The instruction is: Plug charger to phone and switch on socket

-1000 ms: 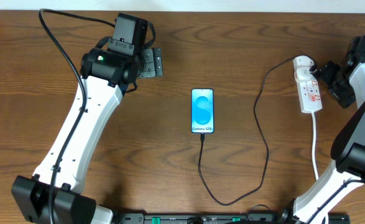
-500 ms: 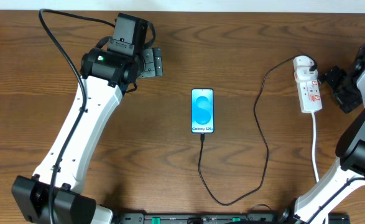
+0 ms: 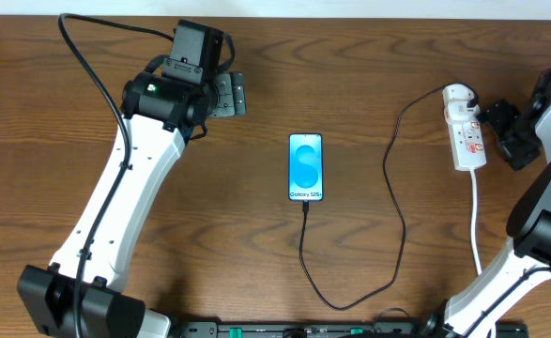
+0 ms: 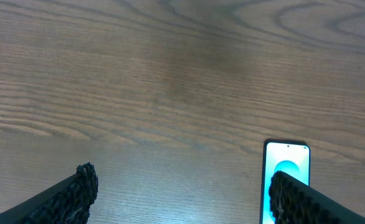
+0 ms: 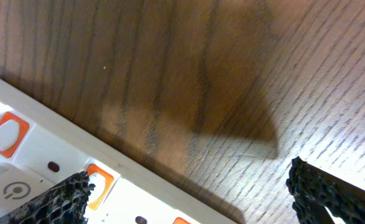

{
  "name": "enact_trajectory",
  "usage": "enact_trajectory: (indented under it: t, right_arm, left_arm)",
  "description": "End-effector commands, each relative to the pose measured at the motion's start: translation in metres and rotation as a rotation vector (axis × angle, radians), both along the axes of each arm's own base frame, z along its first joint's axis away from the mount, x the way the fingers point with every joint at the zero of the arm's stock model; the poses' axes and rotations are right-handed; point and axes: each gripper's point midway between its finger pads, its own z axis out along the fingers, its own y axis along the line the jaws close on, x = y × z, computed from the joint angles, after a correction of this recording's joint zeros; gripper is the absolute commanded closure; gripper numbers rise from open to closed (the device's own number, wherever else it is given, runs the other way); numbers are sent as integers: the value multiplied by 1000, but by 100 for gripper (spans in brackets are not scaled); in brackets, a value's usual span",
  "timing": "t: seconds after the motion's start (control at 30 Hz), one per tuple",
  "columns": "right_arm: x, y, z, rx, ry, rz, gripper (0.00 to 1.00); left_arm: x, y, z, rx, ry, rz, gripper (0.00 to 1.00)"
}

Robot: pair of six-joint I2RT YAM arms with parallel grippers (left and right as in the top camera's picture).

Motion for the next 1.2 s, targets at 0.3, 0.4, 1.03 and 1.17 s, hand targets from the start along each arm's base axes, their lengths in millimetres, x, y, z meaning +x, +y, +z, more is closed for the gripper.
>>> enact_trajectory:
  t: [0.3, 0.4, 1.03, 1.17]
  right_arm:
    - [-5, 8, -7, 42, 21, -8, 1]
    - [-6, 8, -8, 43, 24, -8, 1]
    - [-3, 8, -8, 34, 15, -6, 1]
    - [-2, 9, -11, 28, 18, -2, 1]
  left_arm:
    - [1, 3, -1, 20, 2, 2, 11]
    - [1, 3, -1, 20, 2, 2, 10]
    - [1, 3, -1, 20, 2, 2, 11]
    - [1, 3, -1, 20, 2, 2, 11]
